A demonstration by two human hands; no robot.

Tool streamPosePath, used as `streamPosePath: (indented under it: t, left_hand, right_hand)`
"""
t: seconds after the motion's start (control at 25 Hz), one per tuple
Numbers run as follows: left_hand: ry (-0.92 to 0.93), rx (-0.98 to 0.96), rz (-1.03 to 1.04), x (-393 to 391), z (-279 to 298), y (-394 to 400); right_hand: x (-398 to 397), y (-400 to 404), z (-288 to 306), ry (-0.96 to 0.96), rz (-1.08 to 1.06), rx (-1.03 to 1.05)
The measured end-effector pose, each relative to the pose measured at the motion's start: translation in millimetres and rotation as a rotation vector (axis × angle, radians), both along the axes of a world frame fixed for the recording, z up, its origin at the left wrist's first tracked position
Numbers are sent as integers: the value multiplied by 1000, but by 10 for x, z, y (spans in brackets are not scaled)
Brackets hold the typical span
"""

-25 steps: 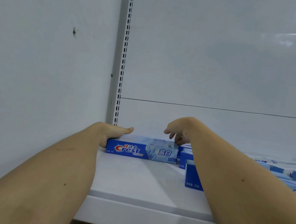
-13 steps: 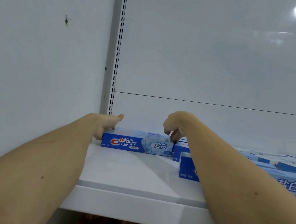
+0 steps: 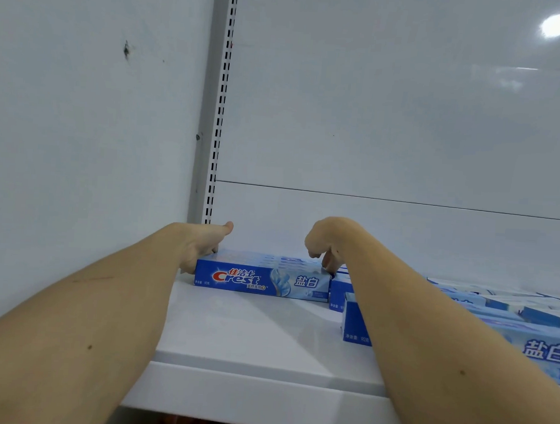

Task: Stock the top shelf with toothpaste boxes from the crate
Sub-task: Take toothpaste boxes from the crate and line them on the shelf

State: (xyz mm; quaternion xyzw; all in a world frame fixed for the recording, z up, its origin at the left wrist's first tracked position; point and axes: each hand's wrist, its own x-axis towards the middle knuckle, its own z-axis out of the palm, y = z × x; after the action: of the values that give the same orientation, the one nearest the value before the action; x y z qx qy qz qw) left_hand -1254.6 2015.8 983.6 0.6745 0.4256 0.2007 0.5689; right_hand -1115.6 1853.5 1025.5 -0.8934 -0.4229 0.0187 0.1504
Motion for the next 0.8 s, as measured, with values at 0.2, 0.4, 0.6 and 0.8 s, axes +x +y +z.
streamPosePath:
  t: [0.2, 0.4, 0.6, 0.8]
  left_hand:
    - [77, 237, 71, 39, 97, -2]
    - [-256, 771, -81, -1, 588, -914]
    - [160, 684, -738, -82, 474, -2016]
    - [434, 708, -698, 107, 148, -2435]
  right_hand:
    - [-78, -133, 84, -81, 16, 115]
    - [-177, -951, 617, -62, 248, 297]
    - [92, -2139, 492, -56, 227, 4]
    - [412, -2723, 23, 42, 246, -181]
